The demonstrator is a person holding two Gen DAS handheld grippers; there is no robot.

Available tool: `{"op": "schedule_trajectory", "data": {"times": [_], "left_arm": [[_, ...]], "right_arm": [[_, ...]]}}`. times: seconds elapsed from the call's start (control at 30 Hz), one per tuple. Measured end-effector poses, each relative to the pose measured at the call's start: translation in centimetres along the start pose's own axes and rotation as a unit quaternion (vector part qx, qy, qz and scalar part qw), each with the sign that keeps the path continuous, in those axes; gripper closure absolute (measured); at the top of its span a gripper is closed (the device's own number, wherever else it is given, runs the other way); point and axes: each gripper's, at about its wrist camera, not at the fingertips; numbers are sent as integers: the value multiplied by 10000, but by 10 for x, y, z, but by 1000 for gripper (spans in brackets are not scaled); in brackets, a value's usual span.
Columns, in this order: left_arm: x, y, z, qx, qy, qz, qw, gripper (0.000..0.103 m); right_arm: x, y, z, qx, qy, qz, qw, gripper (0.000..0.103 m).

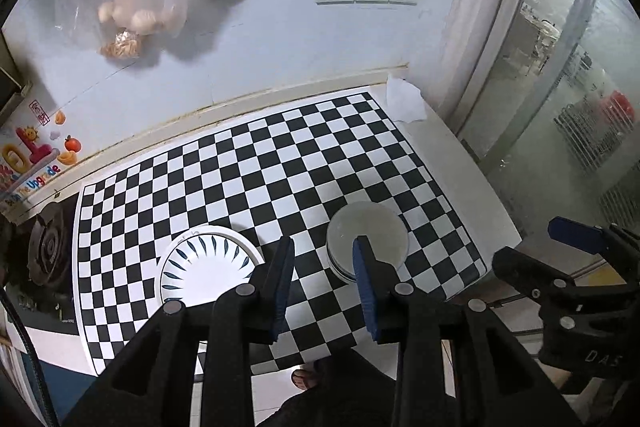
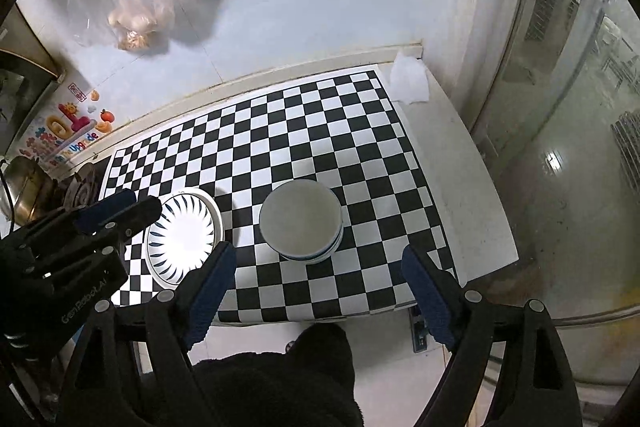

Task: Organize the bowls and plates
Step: 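Open both grippers and raise them away from the bowl stack, then move both grippers down and grip the rim of the three-bowl stack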

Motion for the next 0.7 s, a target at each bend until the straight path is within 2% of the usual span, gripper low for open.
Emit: {"op": "schedule_trajectory", "data": {"times": [0.23, 0.33, 0.4, 0.57, 0.7], "left_arm": [[-31, 0, -8, 160, 75, -332, 9993, 75], [-61, -1, -11, 196, 256, -682, 9971, 75], [-81, -1, -16, 330, 455, -925, 9941, 75], [-133, -7, -19, 417, 642, -1417, 9869, 75], [-180, -12, -24, 664, 985, -2019, 9722, 75]], "right_arm": [[-36, -3, 14, -241, -45, -296, 9993, 15], [-63, -6, 21, -362, -9, -489, 9981, 14], [-83, -7, 26, -439, -82, -608, 9971, 14], [-135, -9, 40, -753, -530, -907, 9916, 13], [-181, -9, 57, -1091, -717, -1167, 9846, 13]]}}
Point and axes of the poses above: each gripper's, at about its wrist camera, not at the fingertips, and x roughly against the way its jaws point, z to its right, y to its underside, and after that the axes turned 2 degrees about -z, right-handed
